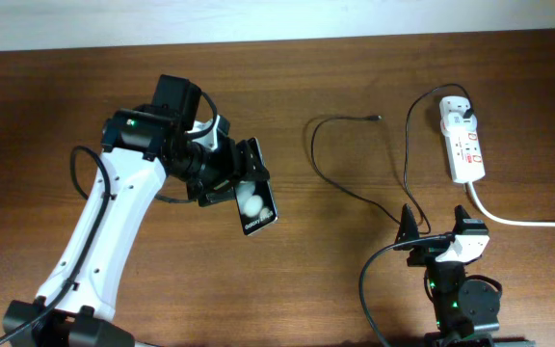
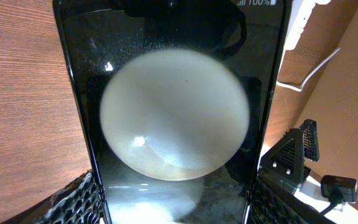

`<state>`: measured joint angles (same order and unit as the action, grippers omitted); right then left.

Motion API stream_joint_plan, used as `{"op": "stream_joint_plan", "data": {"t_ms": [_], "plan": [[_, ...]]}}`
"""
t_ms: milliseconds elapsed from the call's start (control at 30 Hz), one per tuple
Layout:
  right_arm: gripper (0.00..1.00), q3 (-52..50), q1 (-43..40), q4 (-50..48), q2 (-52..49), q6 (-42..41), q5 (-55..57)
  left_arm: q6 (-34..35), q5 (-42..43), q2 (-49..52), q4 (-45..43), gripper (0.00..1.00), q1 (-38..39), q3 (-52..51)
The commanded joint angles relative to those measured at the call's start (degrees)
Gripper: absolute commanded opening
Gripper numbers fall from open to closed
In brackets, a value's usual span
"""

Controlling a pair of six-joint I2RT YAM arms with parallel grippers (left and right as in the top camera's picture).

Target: Plug charger to phone and switch on socket

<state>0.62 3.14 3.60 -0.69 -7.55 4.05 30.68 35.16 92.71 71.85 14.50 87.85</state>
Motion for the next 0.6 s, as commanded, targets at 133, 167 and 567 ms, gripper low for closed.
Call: {"op": "stream_joint_plan", "data": {"t_ms": [133,167,567], "plan": [[0.99,-0.3,-0.2,-0.8,0.2,-37.6,-38.8,-0.7,-0.3,-0.1,-1.3,0.55,0.0,0.4],[0.99,-0.3,-0.2,-1.6,0.2,-37.6,-41.9,-0.7,-0.2,-0.1,-0.7,0.55,0.0,0.4],[0.99,5.6,-0.1,7.0,-0.8,-41.4,-47.3,0.2,-0.9,-0.1,-3.9,0.54,0.0,0.4]]}}
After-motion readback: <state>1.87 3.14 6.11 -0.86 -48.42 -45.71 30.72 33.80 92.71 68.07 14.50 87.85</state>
